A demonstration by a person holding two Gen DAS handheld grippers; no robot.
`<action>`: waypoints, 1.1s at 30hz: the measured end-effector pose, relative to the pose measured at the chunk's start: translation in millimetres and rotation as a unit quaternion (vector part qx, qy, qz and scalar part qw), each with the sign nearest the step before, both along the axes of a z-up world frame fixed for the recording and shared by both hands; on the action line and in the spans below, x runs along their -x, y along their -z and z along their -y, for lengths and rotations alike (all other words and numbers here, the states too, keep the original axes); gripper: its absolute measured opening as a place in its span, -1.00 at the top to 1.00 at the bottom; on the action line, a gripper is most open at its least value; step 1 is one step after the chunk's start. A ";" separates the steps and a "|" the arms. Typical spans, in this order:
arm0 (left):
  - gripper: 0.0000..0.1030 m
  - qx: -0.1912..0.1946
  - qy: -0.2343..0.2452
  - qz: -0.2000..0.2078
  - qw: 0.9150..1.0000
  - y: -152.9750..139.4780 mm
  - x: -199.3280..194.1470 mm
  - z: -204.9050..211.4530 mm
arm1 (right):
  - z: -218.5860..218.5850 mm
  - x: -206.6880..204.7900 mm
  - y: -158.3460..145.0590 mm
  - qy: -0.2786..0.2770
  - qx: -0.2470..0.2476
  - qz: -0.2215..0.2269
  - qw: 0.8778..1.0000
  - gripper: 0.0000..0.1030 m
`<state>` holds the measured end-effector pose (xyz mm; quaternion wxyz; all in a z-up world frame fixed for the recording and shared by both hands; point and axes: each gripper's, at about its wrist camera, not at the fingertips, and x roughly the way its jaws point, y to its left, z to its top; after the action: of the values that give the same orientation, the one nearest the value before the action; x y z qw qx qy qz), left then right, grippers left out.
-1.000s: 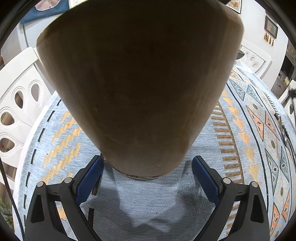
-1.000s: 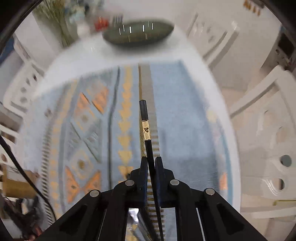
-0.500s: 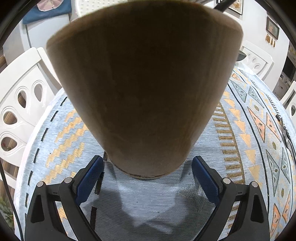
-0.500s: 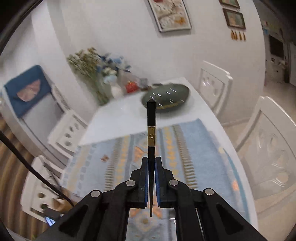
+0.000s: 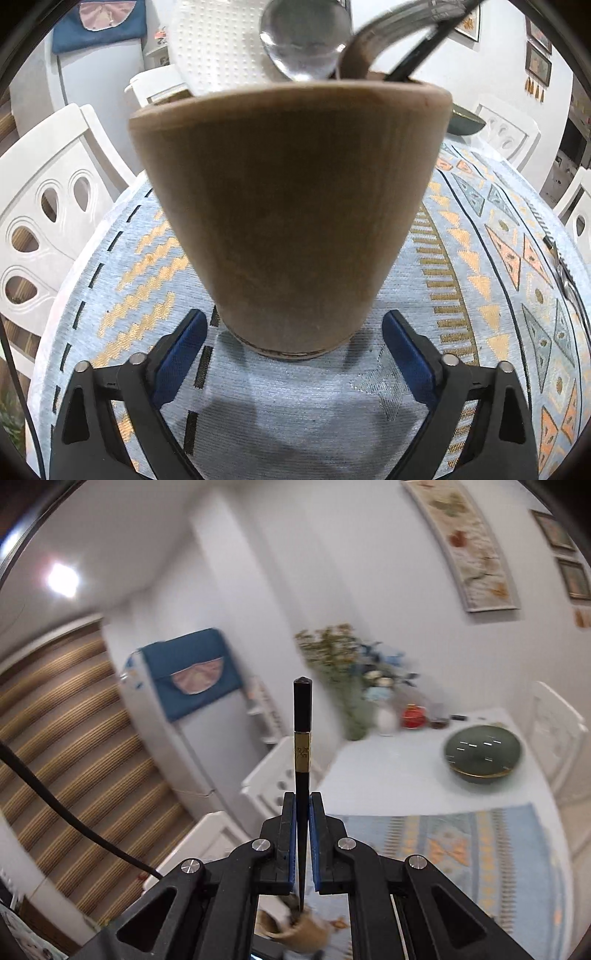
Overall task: Organize utensils
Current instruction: 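Carry the chopstick down into the wooden cup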
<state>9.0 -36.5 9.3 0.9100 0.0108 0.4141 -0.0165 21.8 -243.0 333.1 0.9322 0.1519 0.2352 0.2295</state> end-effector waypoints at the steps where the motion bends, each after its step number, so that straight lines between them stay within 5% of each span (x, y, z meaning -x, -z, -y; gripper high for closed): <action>1: -0.67 0.002 -0.001 -0.001 1.000 0.5 0.1 -2.7 | -11.1 -2.2 1.0 -0.007 0.005 0.000 1.000 0.89; 10: -0.58 0.010 0.000 -0.002 1.000 0.0 3.2 -21.8 | -85.6 -37.6 40.1 -0.062 0.049 -0.033 0.996 0.89; 26: -0.59 0.008 0.000 -0.002 1.000 -6.6 7.2 -14.3 | -107.7 -51.1 96.1 -0.078 0.100 -0.076 0.989 0.89; 33: -0.59 0.008 0.000 -0.002 1.000 -6.7 6.7 -14.0 | -116.1 -62.1 116.8 -0.125 0.110 -0.137 0.976 0.80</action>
<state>2.3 -22.5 16.0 0.9091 0.0037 0.4160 -0.0201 83.9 -126.9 216.3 0.8661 0.0477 0.4015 0.2941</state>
